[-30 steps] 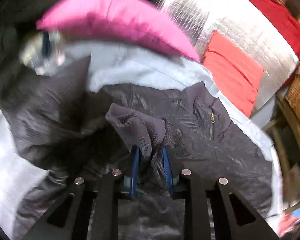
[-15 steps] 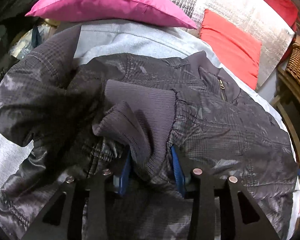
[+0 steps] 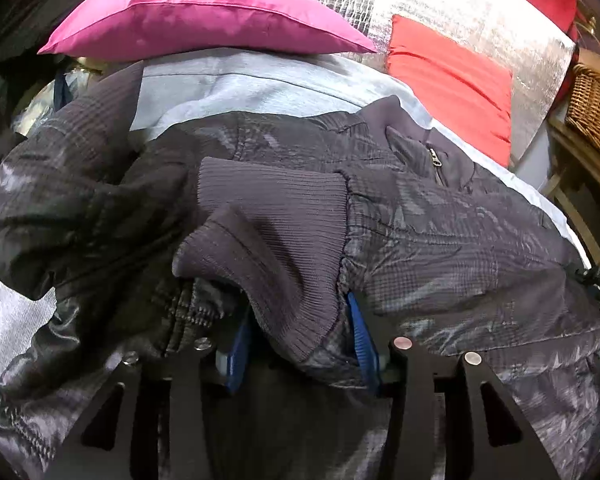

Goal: Fold large clothes
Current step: 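Lift the hem with both grippers and fold it toward the collar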

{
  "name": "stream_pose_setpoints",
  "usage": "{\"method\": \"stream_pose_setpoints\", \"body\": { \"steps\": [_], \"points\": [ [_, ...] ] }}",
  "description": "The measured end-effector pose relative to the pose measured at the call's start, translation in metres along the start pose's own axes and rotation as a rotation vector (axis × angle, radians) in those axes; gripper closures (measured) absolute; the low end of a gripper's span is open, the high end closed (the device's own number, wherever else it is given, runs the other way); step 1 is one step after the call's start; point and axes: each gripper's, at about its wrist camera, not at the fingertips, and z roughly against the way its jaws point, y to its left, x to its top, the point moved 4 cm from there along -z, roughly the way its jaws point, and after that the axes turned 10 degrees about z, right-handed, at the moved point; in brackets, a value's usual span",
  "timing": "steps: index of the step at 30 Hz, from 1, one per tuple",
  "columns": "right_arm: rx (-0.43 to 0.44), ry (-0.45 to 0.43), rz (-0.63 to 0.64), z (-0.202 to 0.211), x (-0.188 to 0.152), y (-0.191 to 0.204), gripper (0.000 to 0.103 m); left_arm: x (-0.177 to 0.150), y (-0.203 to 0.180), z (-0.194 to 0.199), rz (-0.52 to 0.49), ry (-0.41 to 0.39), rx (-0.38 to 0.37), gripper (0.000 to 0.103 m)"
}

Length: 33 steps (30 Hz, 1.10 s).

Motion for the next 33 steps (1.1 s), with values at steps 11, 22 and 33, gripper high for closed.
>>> {"method": "stream_pose_setpoints", "body": {
  "steps": [11,22,33],
  "points": [
    [0.371,-0.115,-0.135,0.092,-0.051,0.036,0.03,0.0,-0.002,0.0,-0.016,-0.006,0.014,0.054],
    [0.349,-0.081,-0.164,0.074,-0.073,0.026,0.025,-0.001,-0.003,-0.001,-0.025,-0.008,0.005,0.048],
    [0.259,0.005,-0.234,0.018,-0.043,0.001,0.02,-0.002,-0.004,0.0,-0.028,-0.006,-0.013,0.043]
  ]
}}
